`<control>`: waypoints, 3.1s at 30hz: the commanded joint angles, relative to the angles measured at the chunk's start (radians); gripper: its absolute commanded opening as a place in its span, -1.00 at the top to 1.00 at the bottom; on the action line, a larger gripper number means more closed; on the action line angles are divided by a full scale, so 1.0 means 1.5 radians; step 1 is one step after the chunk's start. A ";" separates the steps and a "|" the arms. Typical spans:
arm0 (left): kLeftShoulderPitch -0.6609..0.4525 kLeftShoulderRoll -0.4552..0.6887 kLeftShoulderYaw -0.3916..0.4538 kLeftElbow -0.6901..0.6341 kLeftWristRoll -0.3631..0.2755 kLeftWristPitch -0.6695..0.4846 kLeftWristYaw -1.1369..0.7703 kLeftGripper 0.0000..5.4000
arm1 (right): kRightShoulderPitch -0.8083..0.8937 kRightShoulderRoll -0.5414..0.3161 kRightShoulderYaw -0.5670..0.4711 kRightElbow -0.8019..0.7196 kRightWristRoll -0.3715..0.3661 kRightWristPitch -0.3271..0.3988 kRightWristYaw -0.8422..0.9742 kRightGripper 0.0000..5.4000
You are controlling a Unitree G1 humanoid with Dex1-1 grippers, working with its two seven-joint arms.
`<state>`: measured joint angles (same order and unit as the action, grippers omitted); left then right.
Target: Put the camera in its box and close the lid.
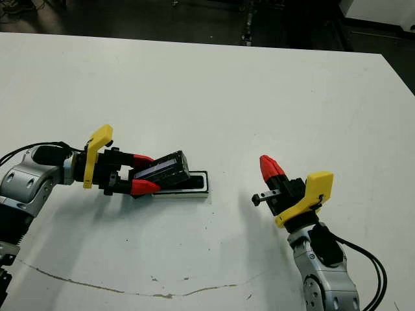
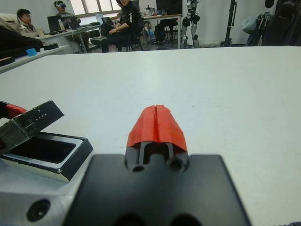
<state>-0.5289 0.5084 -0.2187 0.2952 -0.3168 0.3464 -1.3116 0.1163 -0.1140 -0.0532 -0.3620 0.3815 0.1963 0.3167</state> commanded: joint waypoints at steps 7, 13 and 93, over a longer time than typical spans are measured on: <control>0.020 -0.012 -0.025 0.017 0.016 0.004 -0.004 -0.17 | 0.002 -0.007 -0.005 0.006 -0.001 -0.002 0.002 1.00; 0.021 -0.027 -0.028 0.025 0.016 -0.017 -0.005 -0.17 | 0.002 -0.007 -0.006 0.007 0.000 -0.002 0.004 1.00; 0.081 -0.145 -0.055 -0.056 0.004 0.044 0.153 -0.17 | -0.007 -0.011 -0.007 0.010 0.003 0.005 0.008 1.00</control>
<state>-0.4547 0.3565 -0.2436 0.2134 -0.3216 0.3585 -1.1070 0.0977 -0.1188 -0.0555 -0.3556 0.3892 0.2003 0.3320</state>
